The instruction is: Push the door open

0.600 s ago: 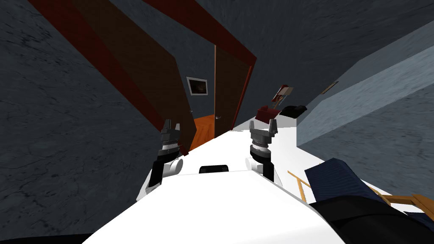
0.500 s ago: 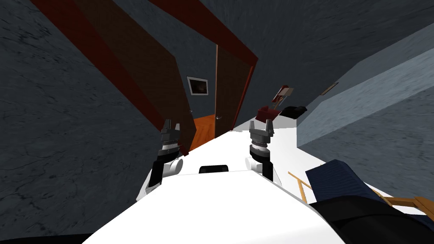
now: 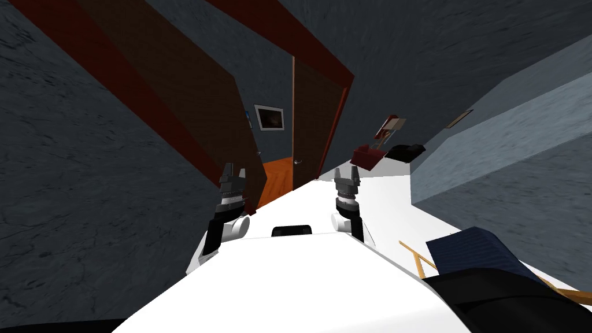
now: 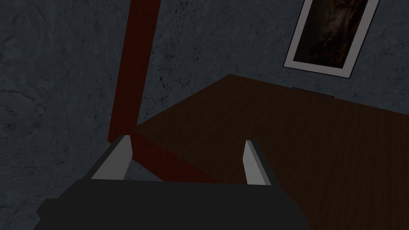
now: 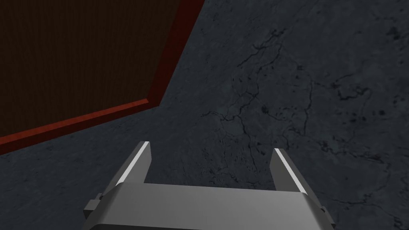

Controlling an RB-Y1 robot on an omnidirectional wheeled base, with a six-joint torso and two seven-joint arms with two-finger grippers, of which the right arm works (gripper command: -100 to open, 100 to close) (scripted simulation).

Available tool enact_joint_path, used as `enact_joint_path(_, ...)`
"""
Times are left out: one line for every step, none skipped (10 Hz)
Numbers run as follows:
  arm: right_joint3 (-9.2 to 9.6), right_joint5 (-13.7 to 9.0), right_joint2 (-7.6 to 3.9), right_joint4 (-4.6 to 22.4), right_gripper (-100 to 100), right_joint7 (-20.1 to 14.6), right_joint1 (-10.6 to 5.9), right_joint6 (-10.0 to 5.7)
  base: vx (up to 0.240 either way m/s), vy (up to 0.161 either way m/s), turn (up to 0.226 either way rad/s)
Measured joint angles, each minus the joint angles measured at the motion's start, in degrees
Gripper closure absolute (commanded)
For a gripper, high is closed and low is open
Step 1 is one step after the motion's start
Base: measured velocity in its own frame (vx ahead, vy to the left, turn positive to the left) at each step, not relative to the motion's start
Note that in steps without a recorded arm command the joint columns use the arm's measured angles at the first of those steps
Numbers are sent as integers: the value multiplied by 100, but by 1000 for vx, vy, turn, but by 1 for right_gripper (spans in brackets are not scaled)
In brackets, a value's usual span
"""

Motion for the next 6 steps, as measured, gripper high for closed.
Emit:
enact_joint_path(23,35,1,167,-100,-2,-82,-26,85,-11,29)
enact_joint_path(35,67,-5,355,-100,-6,-177,-46,91,-14,30)
enact_joint_path(29,88,-28,515,-100,-27,-262,-45,93,-16,32)
enact_joint_path(58,126,-32,651,-100,-41,-303,-52,81,-32,37)
enact_joint_path(80,157,-44,803,-100,-58,-329,-87,90,-43,43)
enact_joint_path(60,172,-78,1004,-100,-92,-426,-126,115,-36,37)
